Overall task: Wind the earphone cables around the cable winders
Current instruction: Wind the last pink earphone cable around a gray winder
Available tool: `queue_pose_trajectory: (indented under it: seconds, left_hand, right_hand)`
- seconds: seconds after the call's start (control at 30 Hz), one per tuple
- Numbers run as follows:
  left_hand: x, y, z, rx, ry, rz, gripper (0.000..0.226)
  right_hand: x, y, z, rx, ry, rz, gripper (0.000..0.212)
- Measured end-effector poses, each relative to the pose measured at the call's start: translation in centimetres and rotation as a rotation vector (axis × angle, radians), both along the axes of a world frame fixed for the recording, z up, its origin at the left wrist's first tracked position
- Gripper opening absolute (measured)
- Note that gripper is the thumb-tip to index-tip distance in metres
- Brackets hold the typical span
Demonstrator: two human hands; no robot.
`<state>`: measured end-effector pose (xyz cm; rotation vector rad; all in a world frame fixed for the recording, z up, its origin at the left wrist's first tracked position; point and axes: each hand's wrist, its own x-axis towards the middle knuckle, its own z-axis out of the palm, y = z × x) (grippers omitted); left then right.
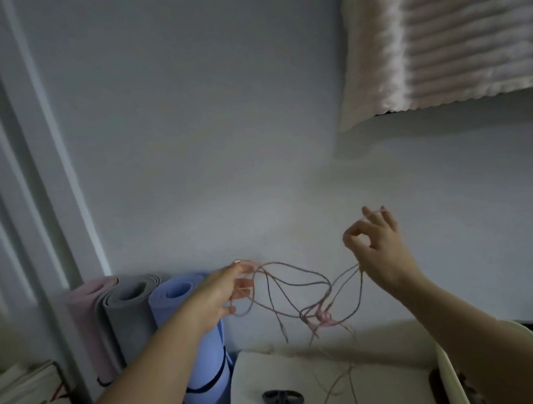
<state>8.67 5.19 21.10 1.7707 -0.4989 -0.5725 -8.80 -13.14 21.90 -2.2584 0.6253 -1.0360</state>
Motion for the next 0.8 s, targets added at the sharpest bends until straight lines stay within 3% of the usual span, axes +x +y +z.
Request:
queue_pose_trajectory:
  seconds: [0.07,0.13,0.3,0.43,0.6,0.63,0.7,0.8]
  left_hand:
    - [-0.2,-0.4,0.6,0.117,-0.086,-0.051,0.019]
    - [-0.2,-0.9,1.1,0.193,-0.151,-0.116,0.018]
    - [-0.6,-2.0,3.1,0.116,-0.100,-0.168,0.020]
    - [-1.8,-3.0,5.1,0.228,-0.283,-0.278,0.044]
    - [-3.5,-4.9,7.0,-0.083,-0.170,-0.458,0.055]
    - [-3.7,-5.3,7.1,-0.115,-0.161,-0.458,0.048]
    - [-4.0,-6.0,7.3,-0.211,-0.197,-0.349,0.012]
    - [-3.0,-6.4,8.0,-0.454,-0.087,-0.068,0.029]
  right_hand:
    - [0.6,0.8,1.8,-0.069,-0.066,0.138,0.018]
    - [1.1,1.5,4.2,0.008,-0.082,0.251,0.019]
    - [2.1,1.1,9.9,0.295,-0.046,0.411,0.022]
    - [2.5,0.4,12.5,0.096,0.195,0.360,0.016]
    - [2.7,1.3,13.5,-0.100,0.259,0.381,0.016]
    - [2.7,1.3,13.6,-0.111,0.244,0.377,0.016]
    - [2.2,1.0,13.6,-0.177,0.239,0.358,0.014]
    - [1.2,-0.4,12.7,-0.302,0.382,0.300,0.006]
